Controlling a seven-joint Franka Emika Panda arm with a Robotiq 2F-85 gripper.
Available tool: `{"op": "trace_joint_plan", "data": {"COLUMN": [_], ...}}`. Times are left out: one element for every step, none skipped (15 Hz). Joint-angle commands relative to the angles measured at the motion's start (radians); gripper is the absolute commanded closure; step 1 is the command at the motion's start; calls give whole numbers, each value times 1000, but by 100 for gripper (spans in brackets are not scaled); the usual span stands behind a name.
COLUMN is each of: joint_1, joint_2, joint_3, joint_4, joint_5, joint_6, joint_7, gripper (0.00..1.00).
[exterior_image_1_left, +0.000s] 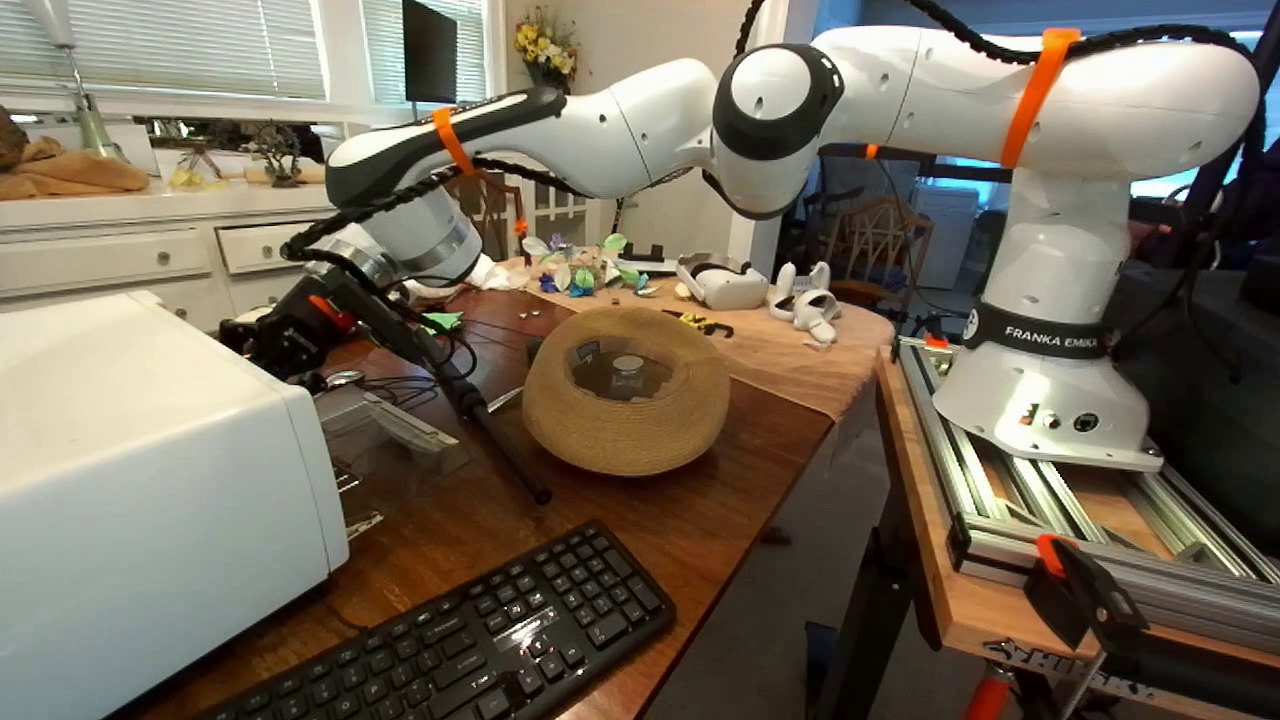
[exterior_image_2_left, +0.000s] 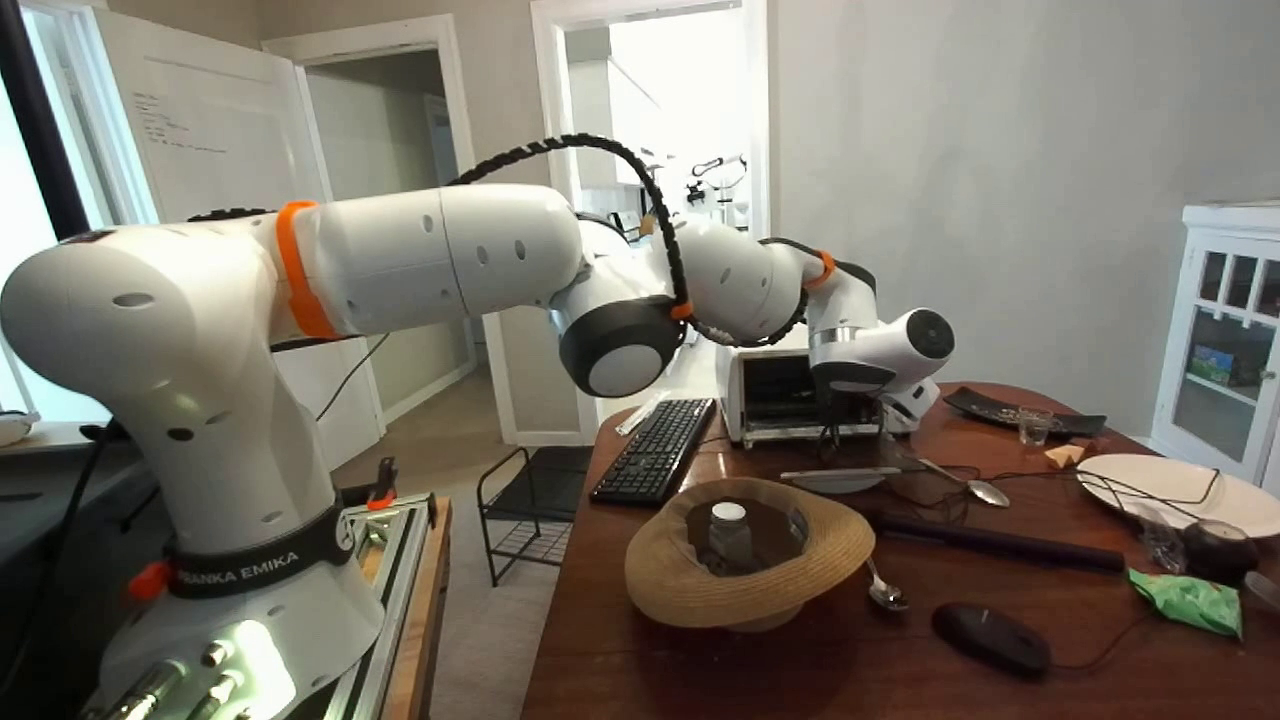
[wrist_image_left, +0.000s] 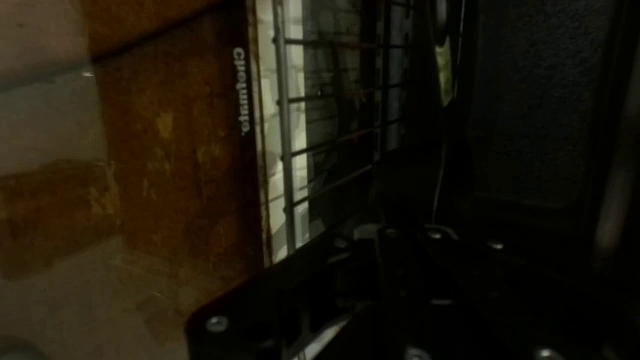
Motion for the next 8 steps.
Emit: {"op": "trace_joint_plan", "data": {"joint_1": [13,13,14,14,13,-8,-17,-27], "joint_2": [8,8,8,9,9,2,-8,-18], "joint_3": [-10,-14,-25,-40,-63,-55,-71,-84], "joint_4": [22,24,26,31,33,8,-7,-22], "joint_5": [64,71,72,65,55,23,24,25], "joint_6": [-35,-37,-39,-52,-63,-51,-40,-24], "joint_7": [-48,-48,-30,-7,22,42,57,72], "gripper": [100,100,100,100,100,100,100,100]}}
